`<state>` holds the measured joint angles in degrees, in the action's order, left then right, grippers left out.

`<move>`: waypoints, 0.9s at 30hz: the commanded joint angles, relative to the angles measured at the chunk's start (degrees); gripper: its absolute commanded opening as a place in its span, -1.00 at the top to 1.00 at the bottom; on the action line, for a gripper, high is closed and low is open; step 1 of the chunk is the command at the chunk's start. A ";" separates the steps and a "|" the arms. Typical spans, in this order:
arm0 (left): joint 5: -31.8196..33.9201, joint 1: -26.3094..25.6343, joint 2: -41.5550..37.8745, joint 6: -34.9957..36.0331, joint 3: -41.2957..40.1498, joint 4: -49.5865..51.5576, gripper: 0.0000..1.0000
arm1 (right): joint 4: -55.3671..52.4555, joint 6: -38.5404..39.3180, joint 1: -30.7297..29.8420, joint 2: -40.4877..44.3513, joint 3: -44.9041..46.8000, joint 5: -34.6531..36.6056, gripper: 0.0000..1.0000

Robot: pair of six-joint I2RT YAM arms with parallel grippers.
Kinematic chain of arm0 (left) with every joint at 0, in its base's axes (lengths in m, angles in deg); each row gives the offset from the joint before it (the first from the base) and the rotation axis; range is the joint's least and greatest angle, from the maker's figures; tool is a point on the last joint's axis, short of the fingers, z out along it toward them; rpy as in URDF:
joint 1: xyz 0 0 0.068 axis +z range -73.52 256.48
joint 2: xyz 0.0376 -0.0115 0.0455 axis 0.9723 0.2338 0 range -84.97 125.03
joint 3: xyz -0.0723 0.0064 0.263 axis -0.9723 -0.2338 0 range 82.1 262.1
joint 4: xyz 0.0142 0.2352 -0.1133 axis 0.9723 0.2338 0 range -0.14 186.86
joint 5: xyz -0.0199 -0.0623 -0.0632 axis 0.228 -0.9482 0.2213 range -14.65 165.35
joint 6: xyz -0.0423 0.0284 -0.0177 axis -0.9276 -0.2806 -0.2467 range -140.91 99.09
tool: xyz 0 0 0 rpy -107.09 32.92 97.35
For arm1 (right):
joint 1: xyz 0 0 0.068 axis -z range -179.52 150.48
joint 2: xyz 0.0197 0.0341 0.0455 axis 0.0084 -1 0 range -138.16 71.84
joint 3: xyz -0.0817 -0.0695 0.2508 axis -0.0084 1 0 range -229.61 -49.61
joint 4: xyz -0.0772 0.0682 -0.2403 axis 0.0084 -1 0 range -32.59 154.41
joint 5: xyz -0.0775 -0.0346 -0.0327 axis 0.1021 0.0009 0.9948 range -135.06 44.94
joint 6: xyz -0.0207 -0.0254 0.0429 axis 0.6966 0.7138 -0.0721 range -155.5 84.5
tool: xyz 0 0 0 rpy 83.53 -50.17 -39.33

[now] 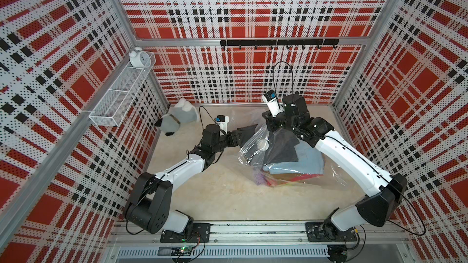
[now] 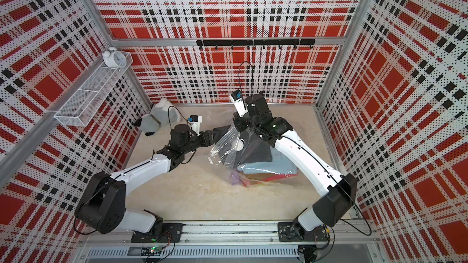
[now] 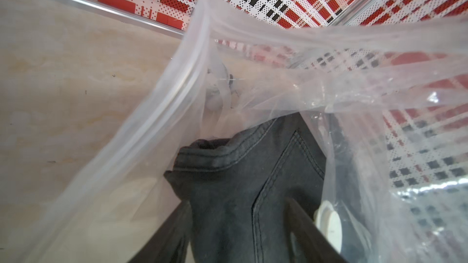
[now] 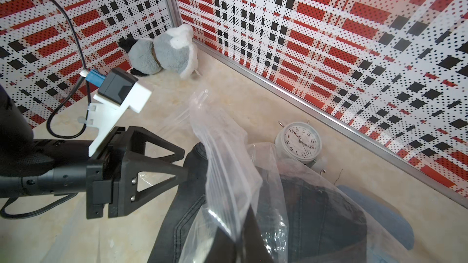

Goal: Take the trousers out of the vacuum bag
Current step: Take out the trousers from the vacuum bag.

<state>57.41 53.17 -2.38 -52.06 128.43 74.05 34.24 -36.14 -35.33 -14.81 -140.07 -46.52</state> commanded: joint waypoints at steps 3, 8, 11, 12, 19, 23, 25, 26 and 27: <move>0.55 0.24 -3.51 -1.54 -2.77 -2.64 -0.43 | 0.64 0.91 0.30 2.21 -1.14 -0.84 1.00; 0.62 -0.01 -4.05 -2.87 -5.07 -2.47 -0.50 | 0.40 1.24 0.30 1.80 -1.78 -0.83 1.00; 0.61 -0.74 -3.43 -3.12 -5.76 -2.47 -0.54 | 0.45 1.26 0.30 1.47 -2.31 -1.08 1.00; 0.57 -0.94 -3.10 -3.24 -5.92 -2.47 -0.56 | 0.43 1.25 0.30 1.32 -2.44 -1.14 1.00; -0.16 -3.38 -0.46 -3.81 -5.98 -2.82 -0.62 | 0.40 1.59 0.30 0.70 -2.83 -1.36 1.00; -0.18 -4.97 1.12 -4.68 -6.47 -3.08 -0.62 | 0.36 1.88 0.30 0.74 -3.03 -1.29 1.00; -0.05 -5.57 1.66 -5.12 -6.76 -3.43 -0.63 | 0.36 2.13 0.26 0.70 -3.16 -1.19 1.00; -0.03 -5.84 1.87 -5.42 -7.02 -3.75 -0.63 | 0.35 2.21 0.28 0.69 -3.16 -1.18 1.00; 0.09 -6.03 2.20 -5.70 -7.12 -3.87 -0.63 | 0.35 2.22 0.28 0.70 -3.22 -1.19 1.00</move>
<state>57.72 48.03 -1.18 -56.78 122.22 72.03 33.73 -34.83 -35.33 -14.81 -140.83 -47.46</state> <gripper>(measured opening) 0.814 0.047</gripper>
